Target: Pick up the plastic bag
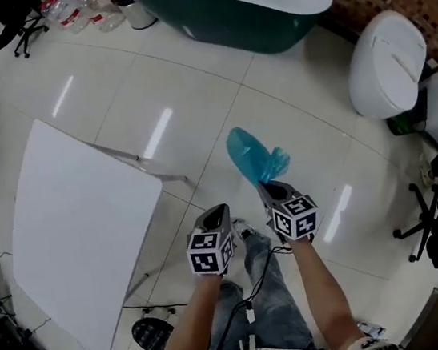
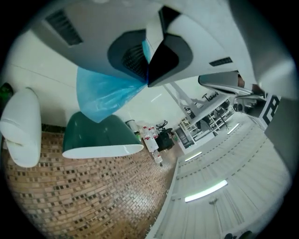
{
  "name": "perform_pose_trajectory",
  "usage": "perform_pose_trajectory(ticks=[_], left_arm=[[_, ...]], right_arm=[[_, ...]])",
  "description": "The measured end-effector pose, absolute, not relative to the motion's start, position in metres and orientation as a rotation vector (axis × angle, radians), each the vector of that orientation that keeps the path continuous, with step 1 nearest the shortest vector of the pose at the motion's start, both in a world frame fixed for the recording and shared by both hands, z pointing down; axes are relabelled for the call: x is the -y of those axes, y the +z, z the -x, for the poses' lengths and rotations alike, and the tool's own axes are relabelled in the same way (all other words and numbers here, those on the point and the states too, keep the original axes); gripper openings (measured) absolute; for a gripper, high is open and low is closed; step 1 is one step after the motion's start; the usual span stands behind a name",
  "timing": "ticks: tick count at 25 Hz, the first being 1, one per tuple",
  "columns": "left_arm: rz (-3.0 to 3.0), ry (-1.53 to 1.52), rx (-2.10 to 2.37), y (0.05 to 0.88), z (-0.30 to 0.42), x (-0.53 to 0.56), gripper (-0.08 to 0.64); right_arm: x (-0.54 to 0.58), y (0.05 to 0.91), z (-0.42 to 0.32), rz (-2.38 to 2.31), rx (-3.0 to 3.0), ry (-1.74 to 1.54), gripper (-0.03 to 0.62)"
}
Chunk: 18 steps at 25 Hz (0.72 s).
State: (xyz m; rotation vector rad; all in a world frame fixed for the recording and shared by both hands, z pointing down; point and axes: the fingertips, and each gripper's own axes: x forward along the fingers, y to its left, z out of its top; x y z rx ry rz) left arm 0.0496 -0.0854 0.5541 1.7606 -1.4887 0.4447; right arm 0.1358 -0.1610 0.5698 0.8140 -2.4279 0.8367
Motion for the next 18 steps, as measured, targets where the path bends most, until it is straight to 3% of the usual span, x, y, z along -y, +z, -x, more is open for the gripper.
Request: perform_pose_trajectory(ticks=[8,18], left_arm=[[-1.705,0.251,1.703,0.427,0.014,0.082,0.0],[-1.474,0.01,2.107,0.308,0.126,0.007,0.0]], right_arm=[[0.191,0.381,-0.088,-0.692,2.634,0.681,0.003],[0.172,0.181,0.025,-0.346,2.993,0.438,0.003]])
